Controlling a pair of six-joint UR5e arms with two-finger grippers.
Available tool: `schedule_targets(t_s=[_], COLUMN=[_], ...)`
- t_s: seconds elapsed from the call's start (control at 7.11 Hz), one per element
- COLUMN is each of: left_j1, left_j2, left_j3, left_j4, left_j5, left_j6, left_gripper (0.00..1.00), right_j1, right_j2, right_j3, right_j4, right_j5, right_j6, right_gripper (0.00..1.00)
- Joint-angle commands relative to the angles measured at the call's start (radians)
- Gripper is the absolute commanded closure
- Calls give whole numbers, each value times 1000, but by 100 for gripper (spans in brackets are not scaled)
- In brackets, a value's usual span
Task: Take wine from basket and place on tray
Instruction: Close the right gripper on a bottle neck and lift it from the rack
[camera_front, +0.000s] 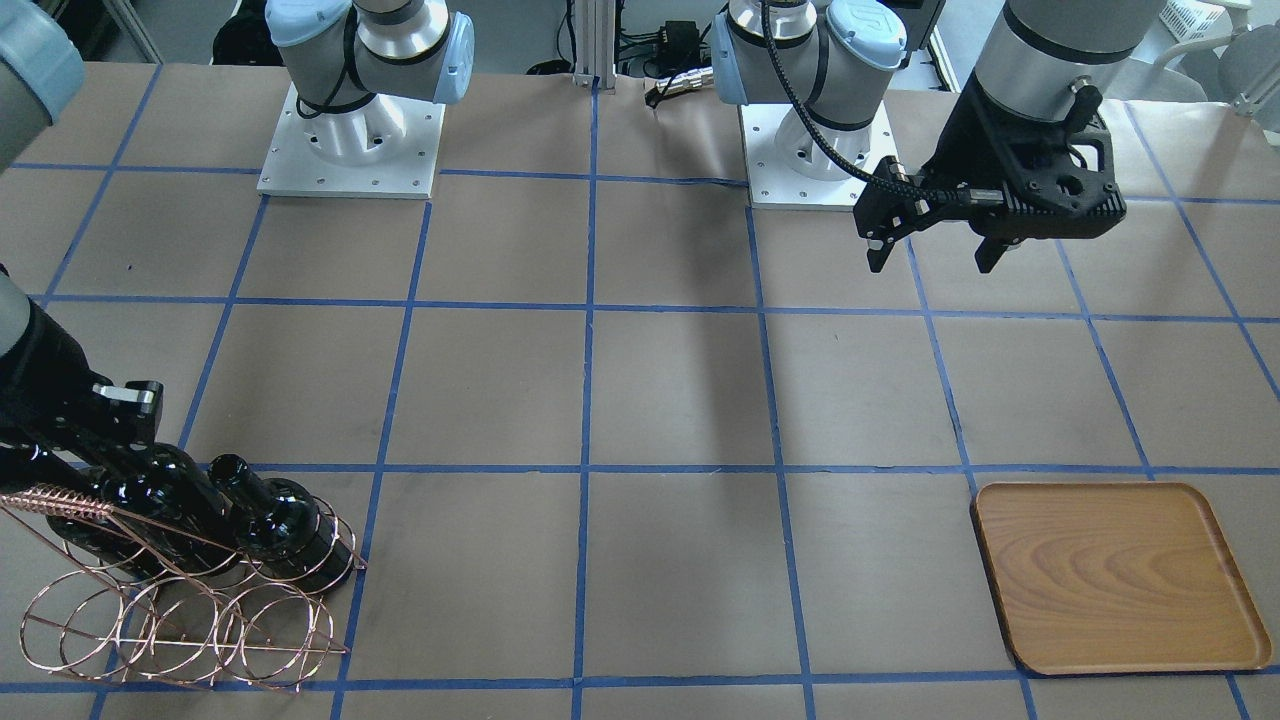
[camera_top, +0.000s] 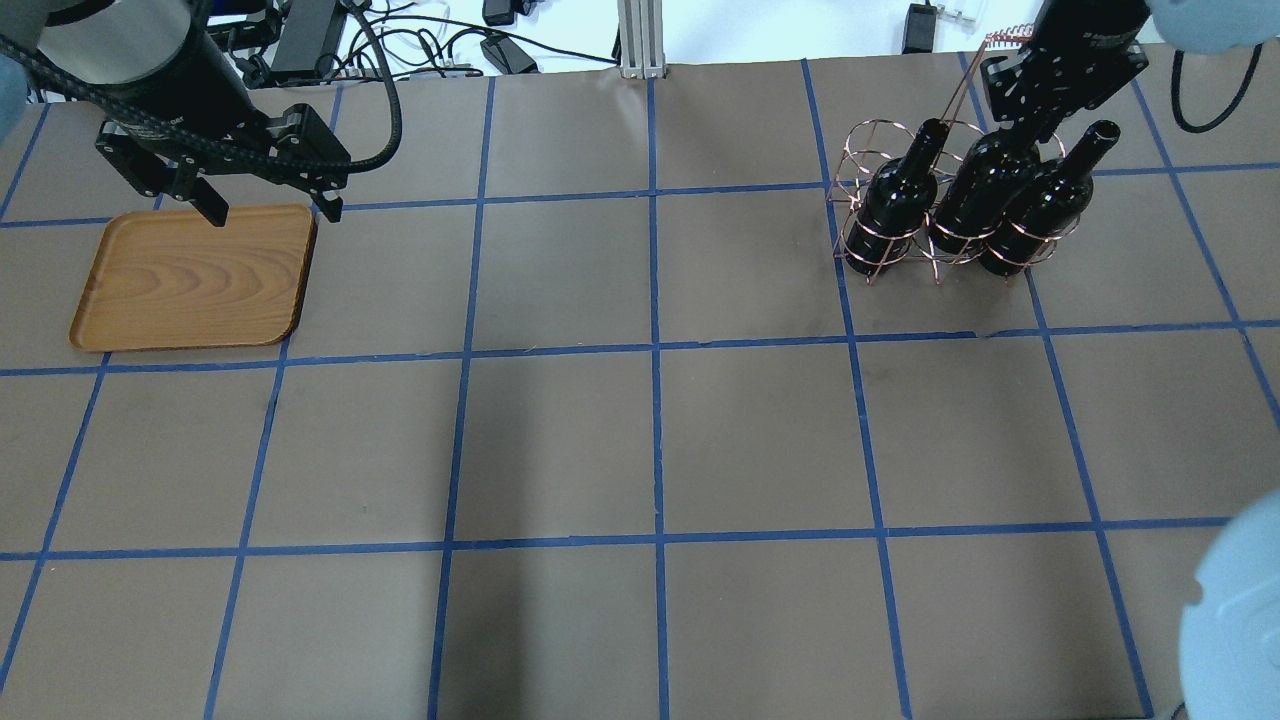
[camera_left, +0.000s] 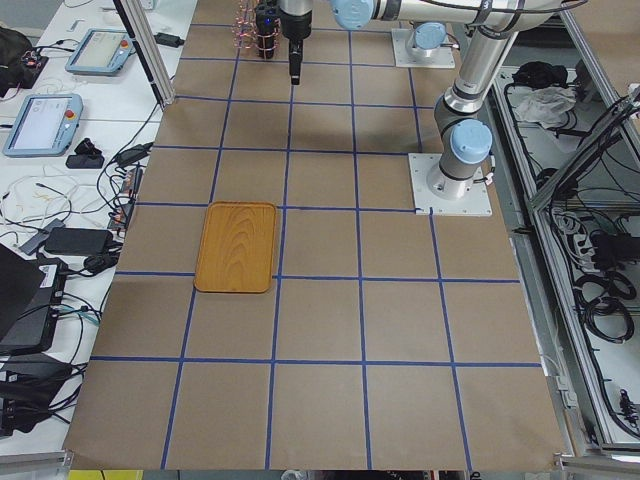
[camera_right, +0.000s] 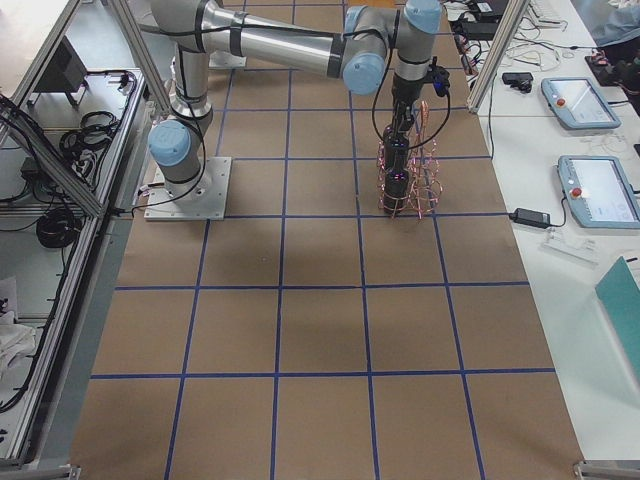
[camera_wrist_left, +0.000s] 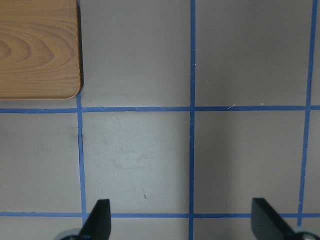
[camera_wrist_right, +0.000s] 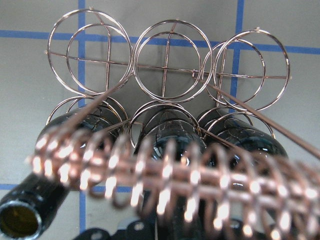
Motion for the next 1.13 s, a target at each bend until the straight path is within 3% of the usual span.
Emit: schedule_targets(t_s=[0.0,0.42,0.7,0.99], left_j1=[2,5,11,49], left_j2=[-1,1,2,4], left_j3=[1,1,1,4], left_j4=[1,3,9,9], left_j5=[0,0,-11,-15], left_j6=[0,0,2,37], left_gripper=[0,0,0,0], right_j1=[2,47,214,363], right_j2=[-99,-187,-202,-177], right_j3=[-39,23,129,139], right_j4=[114,261,247,174], right_j5=[1,2,2,45], right_j6=[-1,82,317,529], right_gripper=[88,93,94,95])
